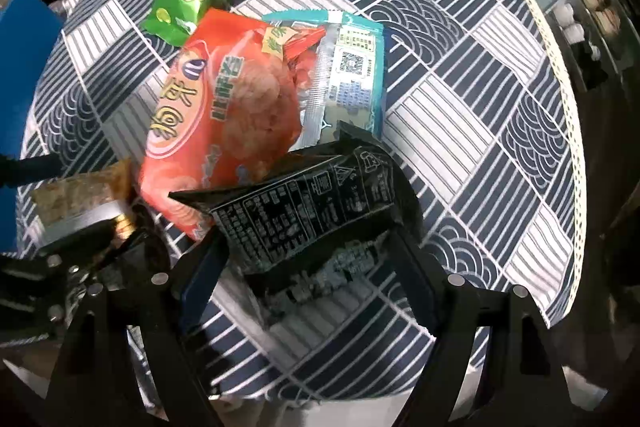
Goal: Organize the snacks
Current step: 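Grasp the beige peanut bag with the left gripper while the right grasps the black packet, then carry the beige bag and black packet over the cardboard box, then open both grippers to drop the snacks into the box, then move both grippers back over the snacks on the table, then grasp the orange-red chip bag with the right gripper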
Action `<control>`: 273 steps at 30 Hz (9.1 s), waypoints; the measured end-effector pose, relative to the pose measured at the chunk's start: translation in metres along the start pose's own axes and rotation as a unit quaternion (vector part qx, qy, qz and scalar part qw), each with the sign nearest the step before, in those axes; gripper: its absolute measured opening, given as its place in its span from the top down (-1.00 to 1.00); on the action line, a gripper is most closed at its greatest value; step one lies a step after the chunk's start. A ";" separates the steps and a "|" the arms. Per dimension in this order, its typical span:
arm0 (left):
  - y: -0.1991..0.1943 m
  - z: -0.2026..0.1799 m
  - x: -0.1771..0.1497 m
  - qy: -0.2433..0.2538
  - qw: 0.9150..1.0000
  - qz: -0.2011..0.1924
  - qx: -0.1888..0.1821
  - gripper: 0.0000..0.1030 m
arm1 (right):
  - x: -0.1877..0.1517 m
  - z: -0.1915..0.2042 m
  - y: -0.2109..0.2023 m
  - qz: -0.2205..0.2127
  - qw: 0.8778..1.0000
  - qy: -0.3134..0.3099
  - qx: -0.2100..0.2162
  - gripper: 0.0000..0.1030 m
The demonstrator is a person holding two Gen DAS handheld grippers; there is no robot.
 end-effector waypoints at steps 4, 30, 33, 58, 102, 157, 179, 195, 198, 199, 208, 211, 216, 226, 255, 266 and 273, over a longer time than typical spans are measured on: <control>-0.003 0.008 0.000 0.001 1.000 -0.005 0.013 -0.15 | 0.008 -0.002 0.008 0.002 1.000 -0.002 0.007 -0.57; -0.003 0.053 0.004 -0.018 0.999 0.016 0.031 -0.58 | 0.010 -0.019 -0.038 -0.056 0.997 0.016 0.045 0.01; 0.007 0.042 -0.006 -0.001 0.999 0.017 0.046 -0.58 | 0.011 -0.008 -0.047 -0.065 0.997 0.012 0.049 0.02; -0.068 0.057 -0.008 -0.047 0.994 -0.074 0.071 0.09 | 0.030 0.044 -0.107 -0.133 0.989 -0.042 0.058 0.12; -0.186 0.223 -0.094 -0.191 0.958 -0.194 0.089 0.09 | 0.069 0.246 -0.180 -0.183 0.957 -0.199 0.101 0.12; -0.170 0.294 -0.148 -0.281 0.940 -0.164 0.105 -0.26 | 0.080 0.341 -0.153 -0.141 0.951 -0.245 0.128 -0.40; -0.159 0.190 -0.097 -0.169 0.971 -0.147 0.084 -0.29 | 0.056 0.192 -0.149 -0.146 0.973 -0.165 0.063 -0.43; -0.114 0.098 -0.068 -0.103 0.989 -0.092 0.062 -0.41 | 0.028 0.081 -0.109 -0.107 0.992 -0.064 0.024 -0.43; -0.104 0.087 -0.066 -0.099 0.990 -0.081 0.058 -0.41 | 0.022 0.066 -0.099 -0.095 0.994 -0.050 0.025 -0.43; -0.101 0.084 -0.066 -0.096 0.991 -0.078 0.057 -0.41 | 0.018 0.062 -0.097 -0.092 0.994 -0.049 0.024 -0.43; -0.073 0.052 -0.074 -0.085 0.993 -0.056 0.054 -0.41 | -0.027 0.033 -0.089 -0.074 0.996 -0.050 0.020 -0.43; -0.068 0.036 -0.082 -0.078 0.995 -0.047 0.046 -0.41 | -0.045 0.026 -0.082 -0.062 0.997 -0.049 0.019 -0.43; -0.060 0.014 -0.098 -0.061 0.996 -0.042 0.049 -0.41 | -0.072 0.023 -0.081 -0.052 0.997 -0.061 0.021 -0.43; -0.039 0.008 -0.116 -0.049 0.996 -0.021 0.067 -0.41 | -0.096 0.039 -0.067 -0.009 0.994 -0.113 0.000 -0.43; -0.013 0.084 -0.079 -0.138 0.987 -0.003 0.082 -0.41 | -0.009 0.082 -0.017 -0.015 0.992 0.003 0.122 -0.43; -0.017 0.080 -0.047 -0.143 0.986 -0.008 0.090 -0.49 | 0.037 0.038 -0.034 -0.063 0.994 0.043 0.074 -0.46; -0.015 0.097 -0.010 -0.165 0.982 -0.016 0.094 -0.49 | 0.058 0.035 -0.016 -0.055 0.994 0.063 0.071 -0.46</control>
Point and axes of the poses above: each gripper's, at about its wrist camera, not at the fingertips, and y roughly the way its jaws point, z to its left, x to its top, the point moved 6 cm from there along y, roughly the way its jaws point, and after that the axes turned 1 degree about -z, right-handed, at the moved point
